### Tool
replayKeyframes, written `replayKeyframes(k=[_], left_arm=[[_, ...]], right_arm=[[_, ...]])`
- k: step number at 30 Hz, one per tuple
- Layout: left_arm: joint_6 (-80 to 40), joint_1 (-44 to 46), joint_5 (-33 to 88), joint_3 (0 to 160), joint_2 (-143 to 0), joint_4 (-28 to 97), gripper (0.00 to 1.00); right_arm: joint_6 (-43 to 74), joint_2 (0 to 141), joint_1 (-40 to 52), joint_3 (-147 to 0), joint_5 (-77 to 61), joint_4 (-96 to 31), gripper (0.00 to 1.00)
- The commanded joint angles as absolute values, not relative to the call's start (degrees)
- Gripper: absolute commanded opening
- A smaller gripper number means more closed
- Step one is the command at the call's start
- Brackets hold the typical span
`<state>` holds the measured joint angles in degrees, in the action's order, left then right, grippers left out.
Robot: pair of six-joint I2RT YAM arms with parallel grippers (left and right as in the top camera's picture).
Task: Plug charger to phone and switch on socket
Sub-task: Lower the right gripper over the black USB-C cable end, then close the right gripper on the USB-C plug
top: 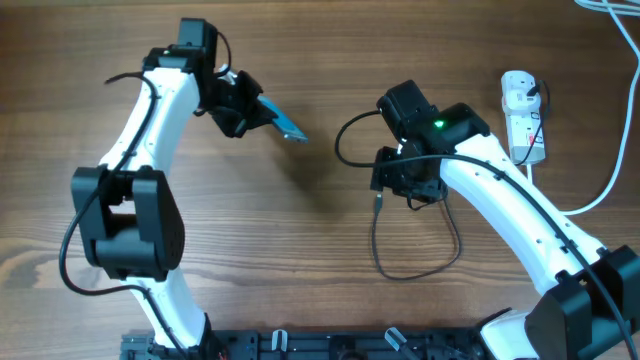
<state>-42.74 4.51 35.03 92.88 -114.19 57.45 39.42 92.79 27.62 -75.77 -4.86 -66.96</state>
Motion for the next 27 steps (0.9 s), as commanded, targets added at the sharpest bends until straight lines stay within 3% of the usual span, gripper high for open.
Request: replayKeyframes(k=[1,12,19,27], left_arm=[[-39.20,3.95,33.52,93.86,-112.77,58.19,0.04],[-39.20,3.97,32.88,93.86,-112.77,58.19,0.04],[-39.20,3.97,32.86,93.86,-112.77,58.15,0.04],[-39.20,4.01,32.42,93.86,-112.77,58.22,0.04]], right_arm=[[40.51,93.58,27.97,-75.29,-3.88,-66.74,0.60],[44.10,101.62,32.93,-75.29,1.65,-66.13,0.60],[42.09,106.67,32.93,-75.29,-1.78,-64.07,0.45],[41.28,106.67,32.93,-75.18,-1.78,-62.48,0.46]])
